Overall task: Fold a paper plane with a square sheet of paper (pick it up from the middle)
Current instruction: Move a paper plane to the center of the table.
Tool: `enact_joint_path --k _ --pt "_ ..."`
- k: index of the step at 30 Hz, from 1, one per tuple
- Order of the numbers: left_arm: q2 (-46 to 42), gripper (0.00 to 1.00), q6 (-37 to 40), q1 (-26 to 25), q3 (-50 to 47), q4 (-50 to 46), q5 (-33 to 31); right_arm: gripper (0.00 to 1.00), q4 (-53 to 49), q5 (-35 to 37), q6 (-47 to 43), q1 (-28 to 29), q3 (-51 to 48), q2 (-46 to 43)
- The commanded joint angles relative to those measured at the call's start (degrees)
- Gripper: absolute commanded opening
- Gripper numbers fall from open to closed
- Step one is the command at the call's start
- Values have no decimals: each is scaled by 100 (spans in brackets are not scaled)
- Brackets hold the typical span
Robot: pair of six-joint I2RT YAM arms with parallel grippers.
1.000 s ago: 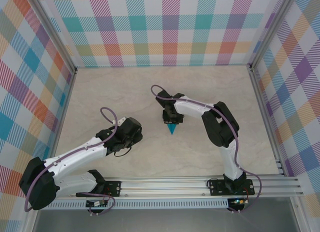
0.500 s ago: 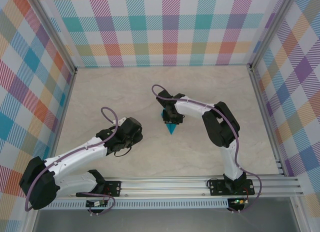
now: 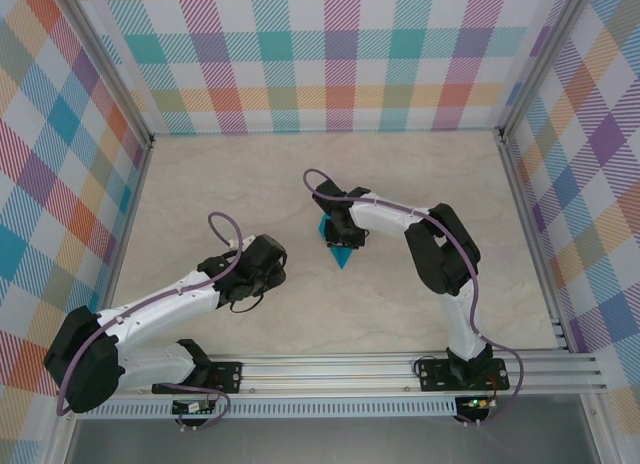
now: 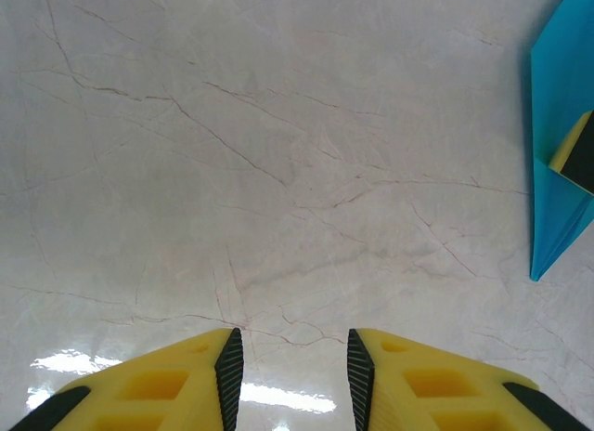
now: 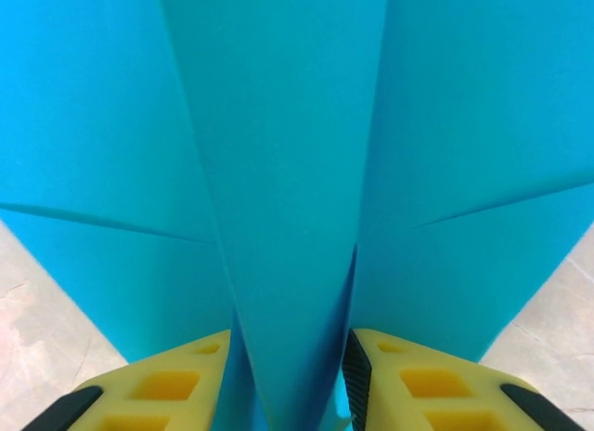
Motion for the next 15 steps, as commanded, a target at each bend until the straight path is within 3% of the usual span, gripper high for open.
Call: enact_joint_path --k 1,4,10,15 --pt "42 37 124 52 207 38 14 40 -350 -123 -241 -2 181 -271" --pt "32 37 159 51 233 3 7 51 -493 -7 -345 -1 300 -598" --pt "25 37 246 60 327 -84 -63 64 -419 73 -572 -1 98 -1645" --pt "24 39 448 96 447 -282 -328 78 -304 1065 -754 -11 -598 -2960"
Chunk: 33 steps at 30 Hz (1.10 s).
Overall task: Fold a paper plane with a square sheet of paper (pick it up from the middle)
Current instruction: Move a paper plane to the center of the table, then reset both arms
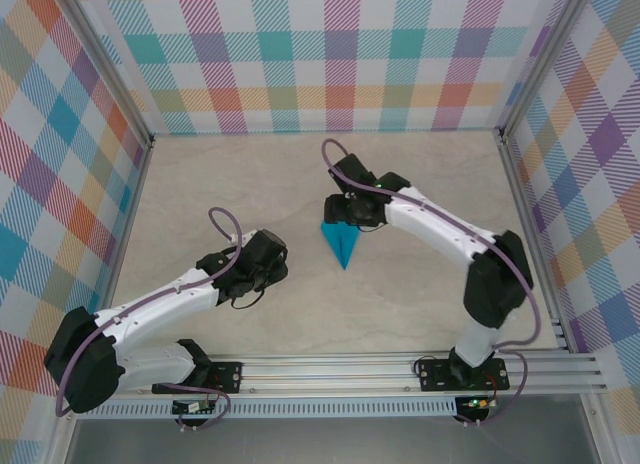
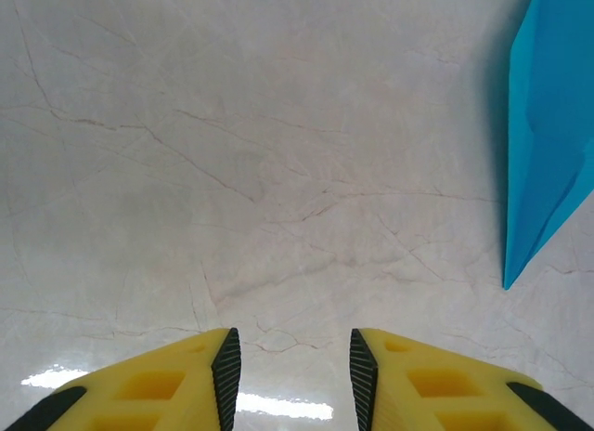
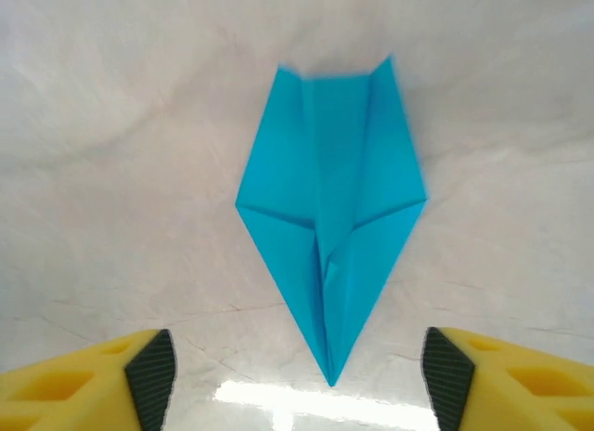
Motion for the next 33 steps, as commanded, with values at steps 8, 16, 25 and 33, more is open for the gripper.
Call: enact_joint_path --k 8,16,25,33 --pt "-64 69 818 327 331 -710 -1416 100 787 2272 -580 -782 -2550 -3152" --pt "-308 100 1981 1331 351 -669 -3110 100 2810 2118 -2485 -2370 -4739 -3625" --pt "-77 100 3076 2698 -317 1070 -3249 100 4937 1148 -2898 -3029 -5327 -2061" --pt "397 100 3994 2955 -1272 3586 -3023 100 7282 -133 -3178 -3644 -5897 -1863"
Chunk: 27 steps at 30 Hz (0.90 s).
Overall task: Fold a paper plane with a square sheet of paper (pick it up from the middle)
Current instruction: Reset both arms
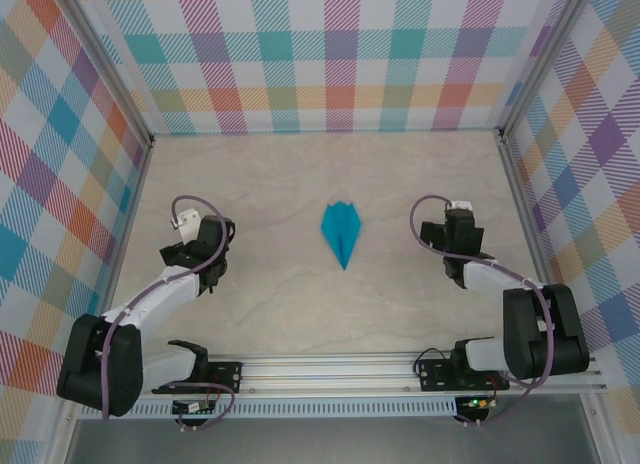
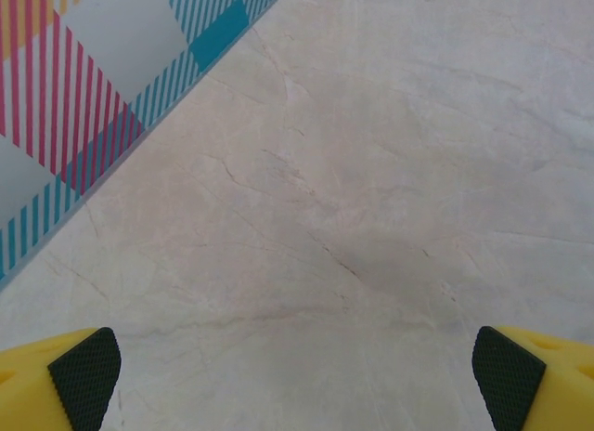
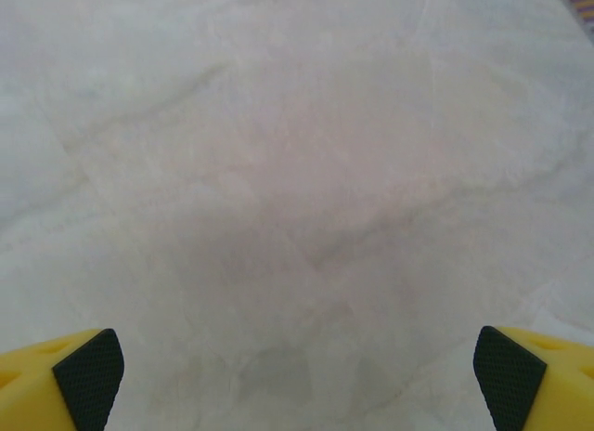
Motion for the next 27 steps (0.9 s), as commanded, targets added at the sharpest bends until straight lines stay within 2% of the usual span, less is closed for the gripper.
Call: enact_joint_path --k 1,3,5,8,11,13,16,19,21,23,24,25,26,27 --pt "301 100 600 116 -213 1543 122 100 1466 -796 -243 -212 -142 155" --pt "581 100 841 123 -547 2590 263 100 1764 -1144 -264 -331 -169 269" --pt "675 100 940 156 -491 2763 373 100 2171 -1119 -306 -343 -245 426" --pt "810 100 1226 214 -743 3743 593 100 2959 -1247 -359 -369 -486 779" --pt "1040 100 1473 287 -597 3799 761 100 3046 -1938 -661 -361 -550 784" --pt "1111 100 1654 341 -711 4237 1028 100 3049 -1844 -603 -372 -414 1087" --pt "1232 100 1921 420 -733 4530 1445 100 2924 -1857 -429 -519 -343 1087" --pt "1692 100 2078 503 -1087 5768 1778 100 2960 -1822 -425 -519 -354 1098" --pt "1709 100 2178 548 -1004 5519 2267 100 2959 -1804 -427 -519 -360 1090" --pt "2173 100 2157 714 -1159 6314 2618 100 2956 -1795 -420 -519 -360 1090" --pt "2206 100 2101 813 -1144 6226 2730 100 2964 -1777 -415 -521 -360 1090" --pt "2002 100 1958 915 -1037 5711 2944 100 2961 -1762 -421 -519 -360 1089" --pt "2110 100 1879 1042 -1055 5942 2988 100 2969 -1754 -420 -519 -368 1090" --pt "2092 100 1869 1056 -961 5761 2975 100 2955 -1764 -419 -520 -360 1090"
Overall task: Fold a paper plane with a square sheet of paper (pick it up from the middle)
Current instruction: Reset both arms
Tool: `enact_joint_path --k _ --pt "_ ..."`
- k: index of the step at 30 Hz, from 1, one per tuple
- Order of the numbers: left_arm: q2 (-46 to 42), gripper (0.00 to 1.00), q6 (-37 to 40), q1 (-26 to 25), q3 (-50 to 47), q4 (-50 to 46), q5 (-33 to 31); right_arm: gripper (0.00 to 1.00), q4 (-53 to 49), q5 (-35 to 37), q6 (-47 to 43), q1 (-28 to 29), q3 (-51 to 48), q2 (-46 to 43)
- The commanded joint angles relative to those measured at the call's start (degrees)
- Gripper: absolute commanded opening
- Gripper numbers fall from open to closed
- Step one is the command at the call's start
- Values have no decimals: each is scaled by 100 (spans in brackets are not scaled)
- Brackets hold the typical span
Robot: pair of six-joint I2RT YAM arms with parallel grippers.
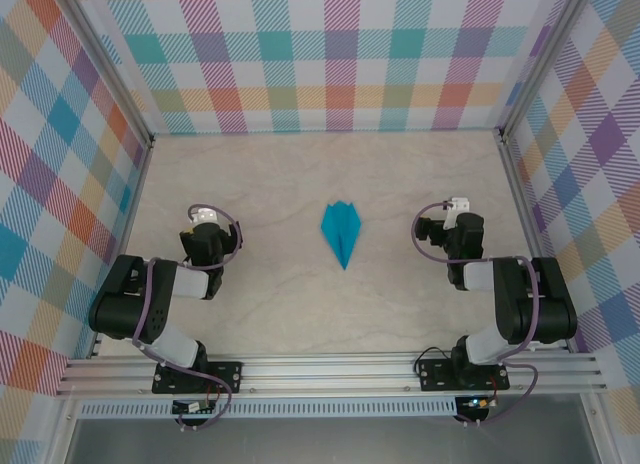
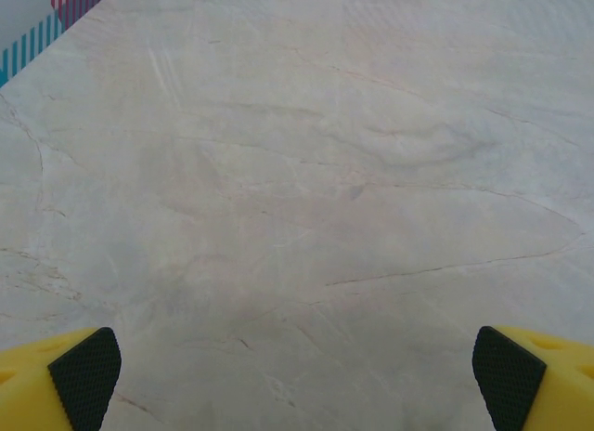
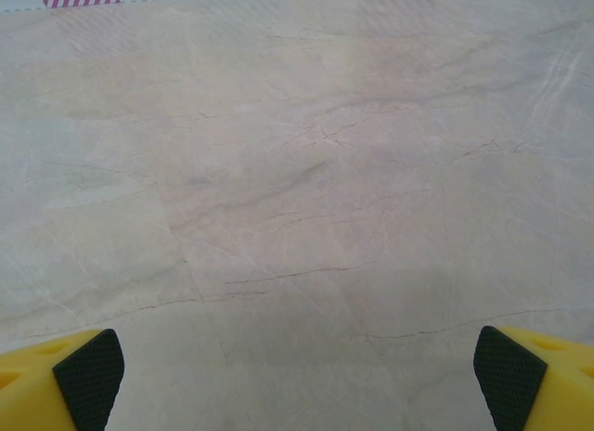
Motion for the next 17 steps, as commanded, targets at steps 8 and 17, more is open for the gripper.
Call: enact_joint_path --k 8,17 --pt "-17 100 -37 105 147 266 327 100 207 -149 17 -22 110 12" --pt "-17 100 -45 103 151 259 329 100 191 -151 15 -22 116 12"
